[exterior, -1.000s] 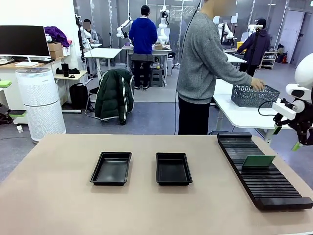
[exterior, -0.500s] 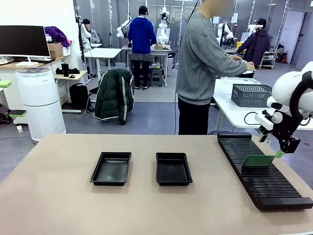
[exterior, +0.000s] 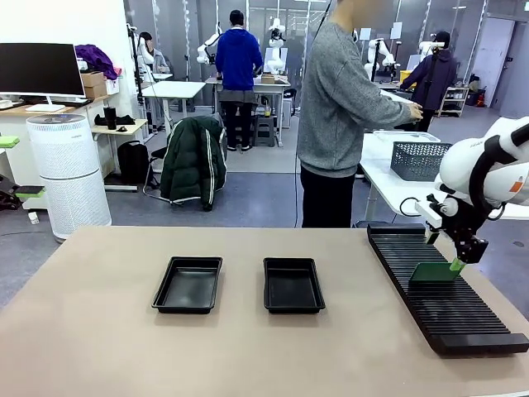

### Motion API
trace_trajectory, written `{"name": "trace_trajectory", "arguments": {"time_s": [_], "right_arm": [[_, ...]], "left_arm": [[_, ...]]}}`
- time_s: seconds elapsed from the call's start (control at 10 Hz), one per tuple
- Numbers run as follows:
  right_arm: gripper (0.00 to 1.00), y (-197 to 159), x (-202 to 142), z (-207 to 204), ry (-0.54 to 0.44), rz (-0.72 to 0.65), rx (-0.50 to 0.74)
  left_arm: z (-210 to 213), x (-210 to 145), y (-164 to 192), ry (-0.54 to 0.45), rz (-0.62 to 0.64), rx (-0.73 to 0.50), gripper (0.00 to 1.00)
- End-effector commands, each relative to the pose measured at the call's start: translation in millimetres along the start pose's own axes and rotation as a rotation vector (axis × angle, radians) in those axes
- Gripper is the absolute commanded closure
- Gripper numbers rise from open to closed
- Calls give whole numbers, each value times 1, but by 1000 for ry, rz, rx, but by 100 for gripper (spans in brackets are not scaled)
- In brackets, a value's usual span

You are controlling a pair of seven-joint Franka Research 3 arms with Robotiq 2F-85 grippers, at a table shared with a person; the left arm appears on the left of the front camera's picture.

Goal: Inspect and transfer BCBs to ESD trays.
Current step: Pick up the Blank PCB from the PCB Rack and place it in the left ESD tray.

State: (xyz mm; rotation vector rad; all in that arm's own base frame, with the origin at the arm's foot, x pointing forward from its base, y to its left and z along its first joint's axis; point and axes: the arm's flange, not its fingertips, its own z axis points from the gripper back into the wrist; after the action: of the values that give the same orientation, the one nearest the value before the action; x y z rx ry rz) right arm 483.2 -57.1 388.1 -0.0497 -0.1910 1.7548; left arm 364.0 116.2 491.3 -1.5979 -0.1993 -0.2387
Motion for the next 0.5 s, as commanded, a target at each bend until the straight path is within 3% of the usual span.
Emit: {"name": "trace_trajectory", "arguments": {"time_s": [0.0, 0.4], "right_arm": [[0, 5, 8, -12, 26, -61, -34], [0, 13, 12, -25, 34, -121, -57]], "left_arm": [[-1, -1, -1, -8, 10, 1, 0], [-1, -1, -1, -8, 10, 1, 0]]}}
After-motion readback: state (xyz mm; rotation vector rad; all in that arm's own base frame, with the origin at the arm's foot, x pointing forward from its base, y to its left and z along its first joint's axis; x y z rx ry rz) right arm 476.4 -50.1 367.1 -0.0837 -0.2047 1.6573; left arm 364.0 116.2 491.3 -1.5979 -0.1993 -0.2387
